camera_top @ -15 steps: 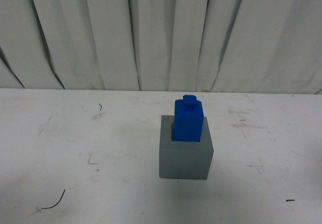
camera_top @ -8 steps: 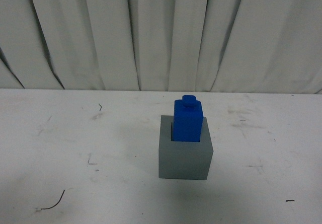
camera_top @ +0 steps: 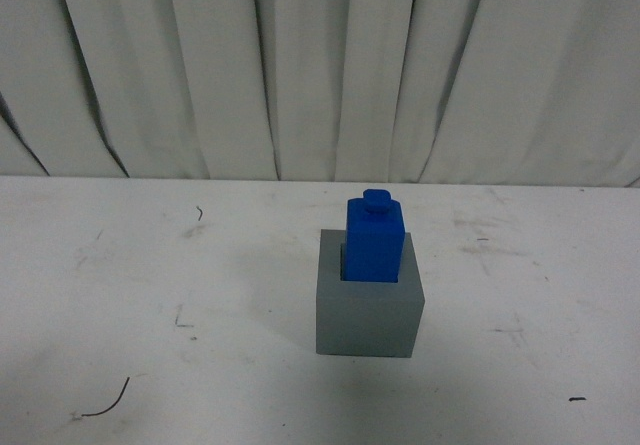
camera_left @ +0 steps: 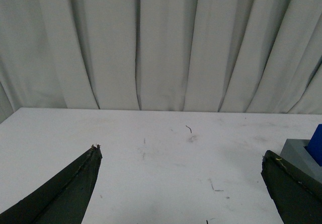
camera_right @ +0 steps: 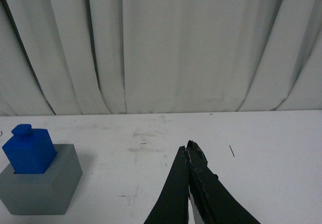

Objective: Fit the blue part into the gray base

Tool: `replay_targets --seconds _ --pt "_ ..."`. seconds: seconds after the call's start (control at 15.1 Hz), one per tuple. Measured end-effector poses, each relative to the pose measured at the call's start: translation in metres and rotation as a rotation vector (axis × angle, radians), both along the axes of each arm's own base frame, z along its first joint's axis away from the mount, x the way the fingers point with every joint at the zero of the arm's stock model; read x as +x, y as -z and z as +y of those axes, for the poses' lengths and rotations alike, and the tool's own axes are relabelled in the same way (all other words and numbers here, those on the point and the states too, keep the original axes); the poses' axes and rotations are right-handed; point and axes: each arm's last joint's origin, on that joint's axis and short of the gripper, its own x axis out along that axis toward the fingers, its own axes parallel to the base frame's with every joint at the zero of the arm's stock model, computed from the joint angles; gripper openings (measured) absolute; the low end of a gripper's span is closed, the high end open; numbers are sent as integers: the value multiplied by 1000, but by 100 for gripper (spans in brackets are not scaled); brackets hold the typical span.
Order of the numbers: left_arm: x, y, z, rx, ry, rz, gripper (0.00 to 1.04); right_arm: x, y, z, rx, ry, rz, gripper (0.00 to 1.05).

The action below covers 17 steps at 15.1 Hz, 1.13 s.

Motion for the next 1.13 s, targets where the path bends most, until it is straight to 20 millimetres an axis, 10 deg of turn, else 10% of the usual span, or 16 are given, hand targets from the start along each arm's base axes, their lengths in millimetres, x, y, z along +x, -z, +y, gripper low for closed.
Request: replay_targets --seconds 0.93,1.13 --pt "0 0 0 0 0 0 98 -25 3 0 0 -3 5 2" --pt "0 0 0 0 0 0 98 -25 3 0 0 -2 3 27"
